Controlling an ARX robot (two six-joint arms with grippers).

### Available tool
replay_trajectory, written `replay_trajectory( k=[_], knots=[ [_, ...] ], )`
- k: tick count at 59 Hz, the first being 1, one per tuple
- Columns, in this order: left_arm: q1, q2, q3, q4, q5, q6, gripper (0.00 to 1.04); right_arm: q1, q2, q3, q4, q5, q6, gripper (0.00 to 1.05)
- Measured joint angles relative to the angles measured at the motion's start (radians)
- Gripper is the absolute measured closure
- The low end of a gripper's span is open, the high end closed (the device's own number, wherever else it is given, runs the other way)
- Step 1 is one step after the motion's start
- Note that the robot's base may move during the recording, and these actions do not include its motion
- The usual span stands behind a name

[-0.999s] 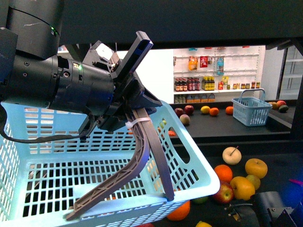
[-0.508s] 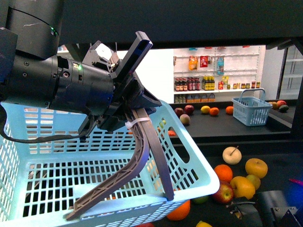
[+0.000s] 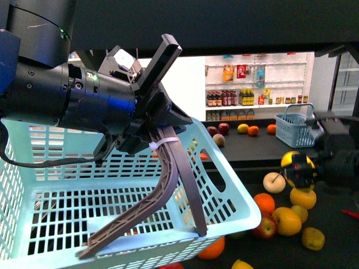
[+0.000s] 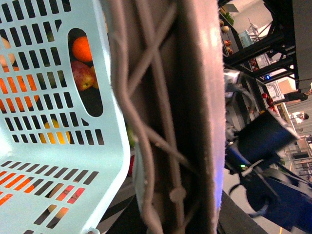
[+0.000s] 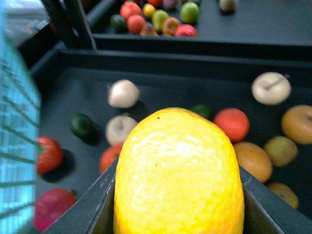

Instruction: Pick lemon from shelf

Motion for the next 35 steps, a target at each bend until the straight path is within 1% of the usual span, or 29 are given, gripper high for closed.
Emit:
replay_trajectory(
  k=[4, 11, 13, 29, 34, 35],
  knots=[
    [0.000, 0.000, 0.000, 0.000, 0.000, 0.000, 0.92, 0.030, -0.063, -0.011, -0.020, -0.032, 0.044, 0.52],
    [0.000, 0.000, 0.000, 0.000, 0.000, 0.000, 0.93, 0.090, -0.130, -0.032, -0.048, -0.044, 0.089, 0.52],
    [0.000, 0.000, 0.000, 0.000, 0.000, 0.000, 0.93, 0.121, -0.150, -0.045, -0.052, -0.046, 0.106, 0.52],
    [0.000, 0.000, 0.000, 0.000, 0.000, 0.000, 0.93, 0.299, -0.162, -0.112, -0.059, -0.005, 0.179, 0.53],
    [0.000, 0.000, 0.000, 0.000, 0.000, 0.000, 0.93, 0.332, -0.162, -0.127, -0.060, -0.003, 0.179, 0.53],
    [0.000, 0.000, 0.000, 0.000, 0.000, 0.000, 0.93, 0.338, -0.161, -0.128, -0.063, 0.004, 0.174, 0.52]
  ],
)
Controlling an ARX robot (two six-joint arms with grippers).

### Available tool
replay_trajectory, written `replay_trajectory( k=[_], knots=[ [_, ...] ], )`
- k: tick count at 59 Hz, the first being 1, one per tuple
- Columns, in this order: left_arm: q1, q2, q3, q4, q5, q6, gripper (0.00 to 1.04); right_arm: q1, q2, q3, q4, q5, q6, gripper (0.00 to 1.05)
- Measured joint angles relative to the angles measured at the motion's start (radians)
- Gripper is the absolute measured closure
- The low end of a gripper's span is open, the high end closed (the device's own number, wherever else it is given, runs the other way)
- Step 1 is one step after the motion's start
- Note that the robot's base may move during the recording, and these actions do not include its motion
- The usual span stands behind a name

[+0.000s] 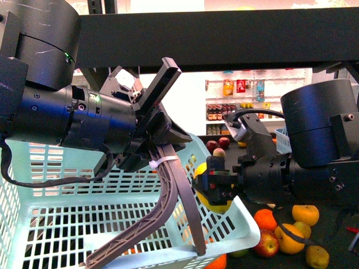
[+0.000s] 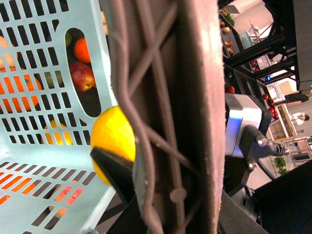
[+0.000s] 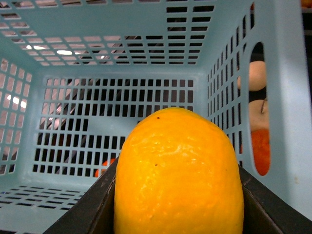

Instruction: Pick lemon from shelf

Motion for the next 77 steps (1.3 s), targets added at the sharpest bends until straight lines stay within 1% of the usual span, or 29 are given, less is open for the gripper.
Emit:
replay_trajectory(
  k=[4, 12, 18, 20, 29, 37, 40, 45, 47, 55, 62, 77],
  knots=[
    [0.000, 0.000, 0.000, 0.000, 0.000, 0.000, 0.93, 0.013, 0.001, -0.002, -0.002, 0.008, -0.006, 0.37],
    [0.000, 0.000, 0.000, 0.000, 0.001, -0.001, 0.93, 0.009, 0.001, -0.002, 0.015, 0.015, -0.008, 0.18],
    [0.000, 0.000, 0.000, 0.000, -0.003, 0.002, 0.93, -0.013, -0.001, -0.002, 0.035, 0.010, 0.009, 0.04],
    [0.000, 0.000, 0.000, 0.000, -0.002, 0.003, 0.93, -0.025, -0.003, -0.002, 0.039, 0.010, 0.019, 0.01],
    [0.000, 0.000, 0.000, 0.000, -0.001, 0.000, 0.93, -0.104, -0.020, -0.002, 0.057, 0.026, 0.060, 0.02],
    [0.000, 0.000, 0.000, 0.000, -0.004, -0.001, 0.93, -0.226, -0.031, -0.003, 0.082, 0.047, 0.082, 0.02],
    [0.000, 0.000, 0.000, 0.000, -0.004, -0.001, 0.93, -0.277, -0.021, -0.003, 0.086, 0.080, 0.076, 0.02],
    [0.000, 0.000, 0.000, 0.000, -0.003, -0.002, 0.93, -0.364, 0.053, -0.003, 0.097, 0.129, 0.051, 0.02],
    [0.000, 0.000, 0.000, 0.000, -0.002, -0.002, 0.93, -0.382, 0.110, -0.003, 0.101, 0.131, 0.031, 0.02],
    [0.000, 0.000, 0.000, 0.000, 0.002, -0.003, 0.93, -0.388, 0.319, 0.000, 0.111, 0.121, -0.031, 0.02],
    [0.000, 0.000, 0.000, 0.000, -0.003, -0.003, 0.93, -0.367, 0.445, 0.023, 0.095, 0.121, -0.068, 0.02],
    [0.000, 0.000, 0.000, 0.000, -0.002, -0.003, 0.93, -0.267, 0.594, 0.152, 0.040, 0.122, -0.146, 0.02]
  ],
)
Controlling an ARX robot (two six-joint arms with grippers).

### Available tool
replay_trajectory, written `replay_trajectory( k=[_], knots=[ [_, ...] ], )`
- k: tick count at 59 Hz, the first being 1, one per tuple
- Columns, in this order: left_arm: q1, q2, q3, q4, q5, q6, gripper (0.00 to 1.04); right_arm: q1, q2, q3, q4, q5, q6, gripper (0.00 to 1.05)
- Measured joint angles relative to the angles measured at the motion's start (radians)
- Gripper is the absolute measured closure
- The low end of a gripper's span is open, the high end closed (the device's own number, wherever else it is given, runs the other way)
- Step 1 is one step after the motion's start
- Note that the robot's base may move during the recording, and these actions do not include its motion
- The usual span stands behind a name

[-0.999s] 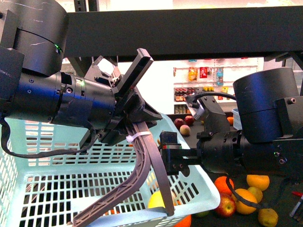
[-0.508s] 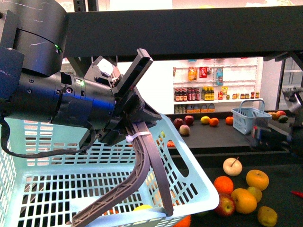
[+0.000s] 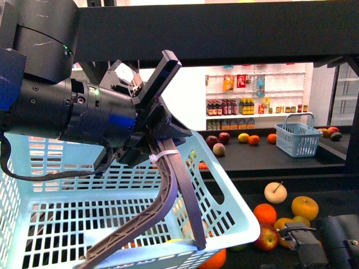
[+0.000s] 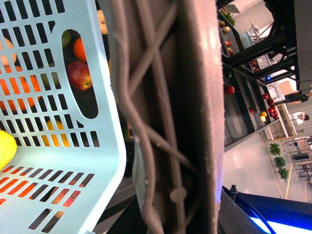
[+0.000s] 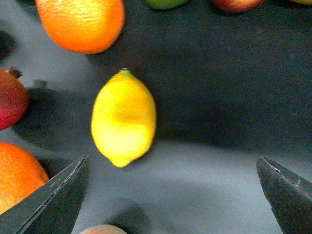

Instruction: Pick lemon from shelf

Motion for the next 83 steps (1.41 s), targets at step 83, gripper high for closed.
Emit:
replay_trajectory(
  k=[83],
  knots=[
    [0.000, 0.000, 0.000, 0.000, 0.002, -0.003, 0.93, 0.133, 0.375, 0.479, -0.137, 0.158, -0.065, 0.41]
  ],
)
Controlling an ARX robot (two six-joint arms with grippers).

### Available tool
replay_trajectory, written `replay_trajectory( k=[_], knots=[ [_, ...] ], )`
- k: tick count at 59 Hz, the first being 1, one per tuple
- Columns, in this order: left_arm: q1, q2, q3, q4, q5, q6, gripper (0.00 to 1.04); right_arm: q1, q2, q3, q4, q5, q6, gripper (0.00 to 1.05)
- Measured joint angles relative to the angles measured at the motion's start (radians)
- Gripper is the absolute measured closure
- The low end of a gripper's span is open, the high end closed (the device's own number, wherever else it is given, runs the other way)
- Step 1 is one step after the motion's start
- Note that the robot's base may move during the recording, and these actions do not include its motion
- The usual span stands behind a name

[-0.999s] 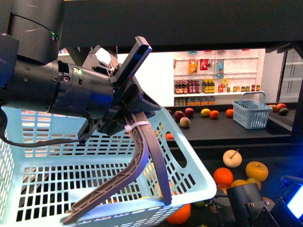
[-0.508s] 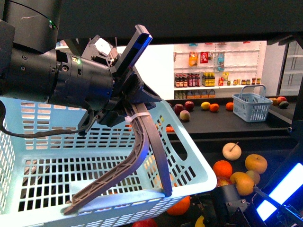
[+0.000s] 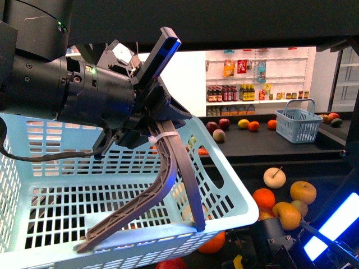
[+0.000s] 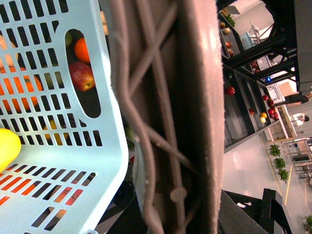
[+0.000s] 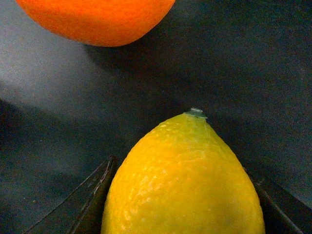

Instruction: Pick lemon from shelf

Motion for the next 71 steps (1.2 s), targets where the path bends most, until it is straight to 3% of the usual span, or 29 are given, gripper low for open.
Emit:
replay_trajectory(
  k=[19, 35, 49, 71],
  knots=[
    [0.000, 0.000, 0.000, 0.000, -0.002, 0.000, 0.93, -0.106, -0.218, -0.244, 0.073, 0.017, -0.032, 0.41],
    [0.000, 0.000, 0.000, 0.000, -0.002, 0.000, 0.93, -0.226, -0.629, -0.498, 0.192, -0.074, -0.086, 0.42],
    [-0.001, 0.000, 0.000, 0.000, -0.001, 0.000, 0.93, -0.103, -0.954, -0.513, 0.119, -0.202, 0.053, 0.42],
    [-0.001, 0.000, 0.000, 0.000, -0.001, -0.001, 0.93, 0.100, -0.939, -0.531, 0.102, -0.183, 0.044, 0.42]
  ],
)
